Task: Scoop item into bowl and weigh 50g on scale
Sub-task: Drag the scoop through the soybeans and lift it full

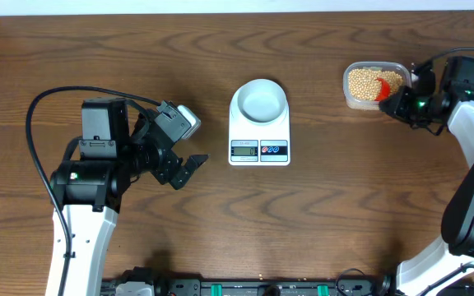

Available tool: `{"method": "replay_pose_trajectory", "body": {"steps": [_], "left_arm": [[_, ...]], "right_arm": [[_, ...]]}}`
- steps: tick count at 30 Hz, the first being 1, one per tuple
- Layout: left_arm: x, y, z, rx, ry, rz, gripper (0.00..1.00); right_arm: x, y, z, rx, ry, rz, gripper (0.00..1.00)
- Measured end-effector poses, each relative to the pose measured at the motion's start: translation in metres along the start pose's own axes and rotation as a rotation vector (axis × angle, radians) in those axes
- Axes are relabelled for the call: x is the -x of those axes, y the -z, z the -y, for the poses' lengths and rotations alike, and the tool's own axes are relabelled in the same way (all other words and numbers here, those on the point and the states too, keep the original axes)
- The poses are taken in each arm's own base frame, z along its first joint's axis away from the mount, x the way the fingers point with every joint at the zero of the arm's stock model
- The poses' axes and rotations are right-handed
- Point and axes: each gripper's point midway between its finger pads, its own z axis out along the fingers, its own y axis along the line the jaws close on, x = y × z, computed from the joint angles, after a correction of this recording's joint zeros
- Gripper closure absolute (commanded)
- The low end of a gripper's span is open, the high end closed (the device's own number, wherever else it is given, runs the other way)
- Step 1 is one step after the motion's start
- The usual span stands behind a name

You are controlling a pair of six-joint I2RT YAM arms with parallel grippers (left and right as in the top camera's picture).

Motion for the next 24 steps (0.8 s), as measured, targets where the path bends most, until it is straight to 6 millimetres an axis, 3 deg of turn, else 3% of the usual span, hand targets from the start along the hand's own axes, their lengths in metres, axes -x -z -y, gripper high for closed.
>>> {"method": "replay_pose_trajectory", "body": {"steps": [11,24], "left_arm": [[0.000,0.000,0.000,0.000,0.000,0.000,0.02],[0.000,0.000,0.000,0.000,0.000,0.000,0.02]], "right_arm": [[0.009,0.019,0.008,0.155,-0.082,0.030,0.99],[0.013,0.028,0.014,0.307,-0.147,0.039,0.99]]}}
